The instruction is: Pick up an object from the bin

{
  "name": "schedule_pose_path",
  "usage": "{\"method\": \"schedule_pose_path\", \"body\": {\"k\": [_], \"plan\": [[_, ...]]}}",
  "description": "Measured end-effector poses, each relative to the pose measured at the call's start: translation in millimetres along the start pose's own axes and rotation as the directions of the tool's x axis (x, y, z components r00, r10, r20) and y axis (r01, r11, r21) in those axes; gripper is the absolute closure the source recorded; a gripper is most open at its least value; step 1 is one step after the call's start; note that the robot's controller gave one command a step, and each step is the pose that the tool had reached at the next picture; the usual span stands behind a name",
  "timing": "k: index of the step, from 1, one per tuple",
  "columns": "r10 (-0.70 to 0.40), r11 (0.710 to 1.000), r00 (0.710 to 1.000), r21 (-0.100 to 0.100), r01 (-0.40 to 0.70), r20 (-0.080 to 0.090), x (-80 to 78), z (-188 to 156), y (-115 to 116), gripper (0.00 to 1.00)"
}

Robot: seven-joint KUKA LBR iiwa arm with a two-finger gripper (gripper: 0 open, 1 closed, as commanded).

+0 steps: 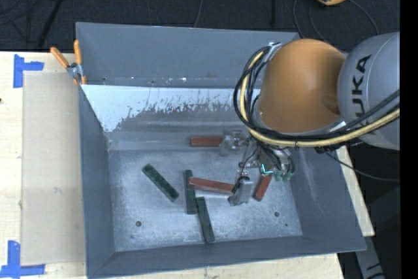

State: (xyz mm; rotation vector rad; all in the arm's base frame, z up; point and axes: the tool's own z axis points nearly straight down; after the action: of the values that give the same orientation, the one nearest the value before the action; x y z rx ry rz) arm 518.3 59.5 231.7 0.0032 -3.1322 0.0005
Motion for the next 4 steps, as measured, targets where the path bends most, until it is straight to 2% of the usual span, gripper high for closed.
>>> {"method": "schedule_pose_path", "body": {"k": [1, 2, 3, 4], "plan": [[0.002, 1.0, 1.0, -0.001, -0.002, 0.008, -1.5, -4, 0, 0.0], [0.011, 1.0, 1.0, -0.001, -0.011, 0.013, -11.8, 70, -41, 0.0], [0.104, 0.995, 0.994, -0.001, -0.104, 0.008, -18.2, 78, 10, 0.0], [0.083, 0.997, 0.997, -0.003, -0.082, 0.008, -22.8, 82, -18, 0.0]]}}
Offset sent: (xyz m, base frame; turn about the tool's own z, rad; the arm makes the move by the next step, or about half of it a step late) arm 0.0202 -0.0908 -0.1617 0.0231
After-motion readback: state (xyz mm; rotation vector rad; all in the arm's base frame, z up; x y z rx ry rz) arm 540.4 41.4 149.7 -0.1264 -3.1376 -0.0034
